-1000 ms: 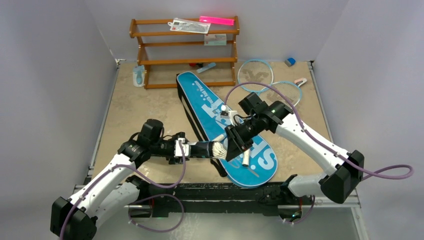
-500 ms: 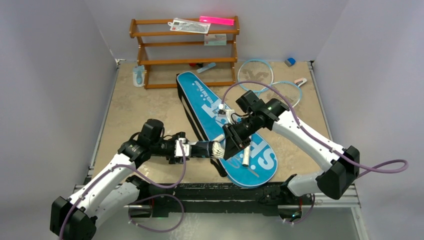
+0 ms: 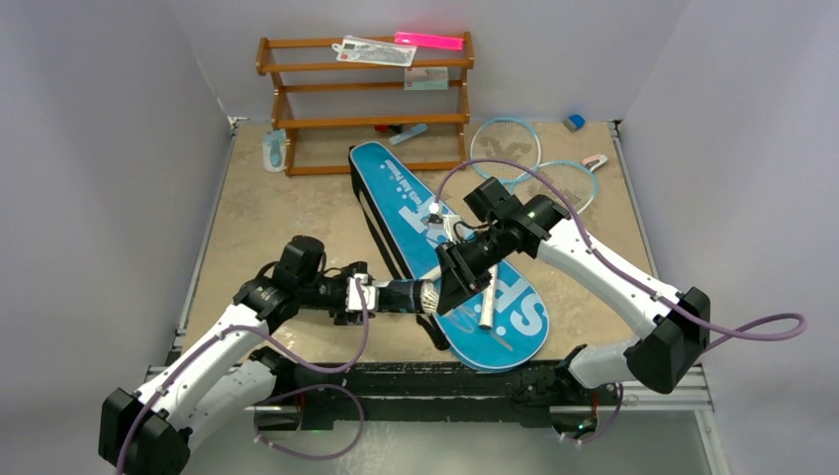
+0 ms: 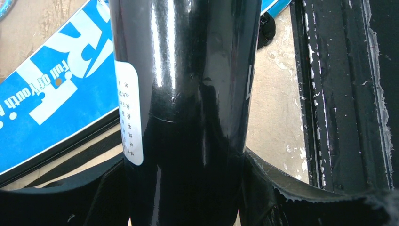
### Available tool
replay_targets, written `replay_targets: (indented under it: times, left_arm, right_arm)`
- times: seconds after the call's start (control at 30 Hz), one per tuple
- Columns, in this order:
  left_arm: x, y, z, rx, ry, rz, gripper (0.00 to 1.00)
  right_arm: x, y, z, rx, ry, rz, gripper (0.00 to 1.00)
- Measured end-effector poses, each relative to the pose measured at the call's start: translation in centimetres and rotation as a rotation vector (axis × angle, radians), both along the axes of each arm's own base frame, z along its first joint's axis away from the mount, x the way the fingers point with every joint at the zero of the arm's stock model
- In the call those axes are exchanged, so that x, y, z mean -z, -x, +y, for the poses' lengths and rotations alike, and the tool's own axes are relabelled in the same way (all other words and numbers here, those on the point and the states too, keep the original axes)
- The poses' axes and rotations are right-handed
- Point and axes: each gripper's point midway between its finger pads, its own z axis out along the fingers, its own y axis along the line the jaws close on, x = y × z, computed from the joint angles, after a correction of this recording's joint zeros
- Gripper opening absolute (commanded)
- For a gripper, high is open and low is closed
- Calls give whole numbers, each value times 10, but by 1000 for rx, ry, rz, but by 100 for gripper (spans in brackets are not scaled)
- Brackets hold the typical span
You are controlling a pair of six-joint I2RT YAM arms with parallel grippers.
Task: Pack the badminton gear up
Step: Place the shuttlecock at the shuttle tube.
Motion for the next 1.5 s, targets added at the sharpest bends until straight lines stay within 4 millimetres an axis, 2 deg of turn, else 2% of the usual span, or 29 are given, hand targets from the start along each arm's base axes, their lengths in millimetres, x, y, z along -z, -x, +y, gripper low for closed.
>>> replay_targets:
  times: [0.1,0.7,0.9,1.0,1.17,1.23,1.33,1.5]
  left_arm:
    - [-2,2,-1,9,9,0,0]
    - [-12,18,-11,105,81,11,0]
    - [-12,19,-10,99,78,22,0]
    - [-13,17,-9,74,79,24,0]
    - [-24,8,-7,25,116,3,0]
    - [-28,3,-7,3,129,-2,0]
    - [-31,0,-6,-19,140,1,0]
    - [-32,-2,-7,-26,145,2,0]
  right_arm:
    - [-2,-2,2,10,-9,-5,28]
    - [-5,-12,14,30,-44,-24,29]
    - [-3,-16,17,39,-39,-26,52]
    - [-2,-21,17,57,-31,-57,67]
    - [-8,-34,6,126,-4,-197,74]
    - [-18,-37,0,155,-17,-266,74]
    - [-33,-38,-9,195,-68,-374,63]
    - [-52,-30,-20,228,-149,-468,61]
